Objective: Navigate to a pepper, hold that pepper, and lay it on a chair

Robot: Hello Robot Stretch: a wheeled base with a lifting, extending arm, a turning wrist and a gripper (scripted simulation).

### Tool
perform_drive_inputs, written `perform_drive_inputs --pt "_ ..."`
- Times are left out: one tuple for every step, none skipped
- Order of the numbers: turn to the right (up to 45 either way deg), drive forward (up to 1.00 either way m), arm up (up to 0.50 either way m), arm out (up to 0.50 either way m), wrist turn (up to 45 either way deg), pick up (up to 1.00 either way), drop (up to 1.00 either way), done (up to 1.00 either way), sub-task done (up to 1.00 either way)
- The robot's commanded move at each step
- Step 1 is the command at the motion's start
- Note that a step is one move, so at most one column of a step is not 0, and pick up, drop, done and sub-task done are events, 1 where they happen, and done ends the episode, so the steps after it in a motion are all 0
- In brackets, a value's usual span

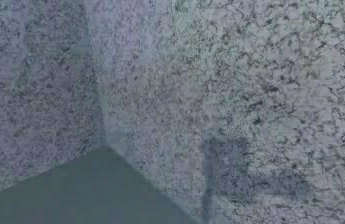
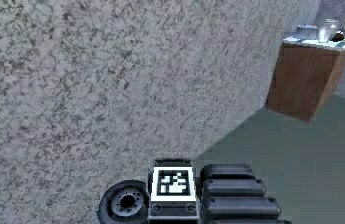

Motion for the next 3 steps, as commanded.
perform_drive_inputs --pt "-24.0 0.00 0.00 0.00 0.0 0.00 0.00 0.00 0.00" --pt "0.0 0.15 0.00 0.00 0.0 0.00 0.00 0.00 0.00" --pt "-45.0 0.00 0.00 0.00 0.0 0.00 0.00 0.00 0.00"
